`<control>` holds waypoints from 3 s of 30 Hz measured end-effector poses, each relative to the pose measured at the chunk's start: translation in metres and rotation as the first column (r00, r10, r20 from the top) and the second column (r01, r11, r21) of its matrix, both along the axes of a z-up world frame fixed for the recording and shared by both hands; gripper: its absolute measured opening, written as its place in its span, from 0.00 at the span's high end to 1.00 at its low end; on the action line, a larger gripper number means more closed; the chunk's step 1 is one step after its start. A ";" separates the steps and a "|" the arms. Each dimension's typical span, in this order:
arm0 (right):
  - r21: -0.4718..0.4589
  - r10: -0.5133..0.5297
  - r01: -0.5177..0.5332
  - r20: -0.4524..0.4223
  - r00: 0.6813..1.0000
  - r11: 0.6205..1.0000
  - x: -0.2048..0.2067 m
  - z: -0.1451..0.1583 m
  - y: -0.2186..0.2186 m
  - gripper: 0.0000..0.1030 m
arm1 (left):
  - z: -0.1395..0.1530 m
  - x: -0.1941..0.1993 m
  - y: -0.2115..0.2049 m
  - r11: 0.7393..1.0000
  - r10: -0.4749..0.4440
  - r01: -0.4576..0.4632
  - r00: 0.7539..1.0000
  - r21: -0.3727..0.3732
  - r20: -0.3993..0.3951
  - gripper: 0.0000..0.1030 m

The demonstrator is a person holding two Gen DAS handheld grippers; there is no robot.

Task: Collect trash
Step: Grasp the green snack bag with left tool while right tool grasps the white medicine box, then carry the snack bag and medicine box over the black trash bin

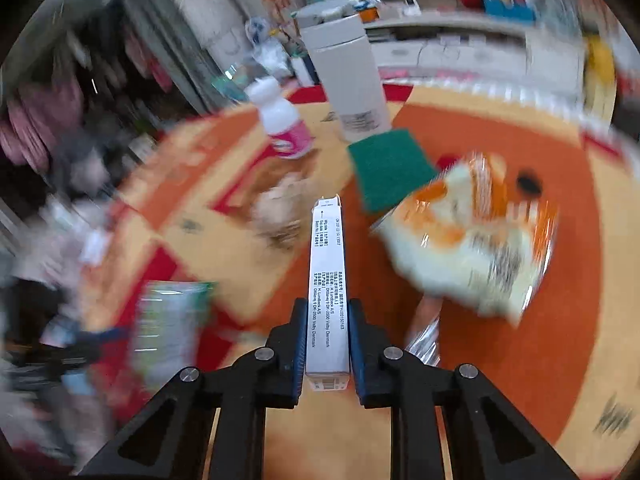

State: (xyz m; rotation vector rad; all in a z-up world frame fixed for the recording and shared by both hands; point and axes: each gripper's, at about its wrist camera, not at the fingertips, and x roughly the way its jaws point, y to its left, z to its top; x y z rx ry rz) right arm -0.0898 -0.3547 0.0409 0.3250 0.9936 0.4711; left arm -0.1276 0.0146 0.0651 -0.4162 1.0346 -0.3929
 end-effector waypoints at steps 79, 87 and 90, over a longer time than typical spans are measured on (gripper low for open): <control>-0.202 -0.655 0.670 0.143 0.742 0.714 -0.251 -0.005 -0.299 0.53 | 0.024 -0.050 -0.434 0.716 -0.698 0.694 0.711 0.078 0.081 0.81; -0.195 -0.697 0.701 0.098 0.710 0.686 -0.260 -0.022 -0.322 0.53 | 0.011 -0.053 -0.466 0.692 -0.722 0.719 0.690 0.061 0.055 0.81; -0.187 -0.711 0.711 0.079 0.698 0.678 -0.262 -0.027 -0.329 0.52 | 0.006 -0.053 -0.478 0.686 -0.728 0.726 0.684 0.048 0.045 0.81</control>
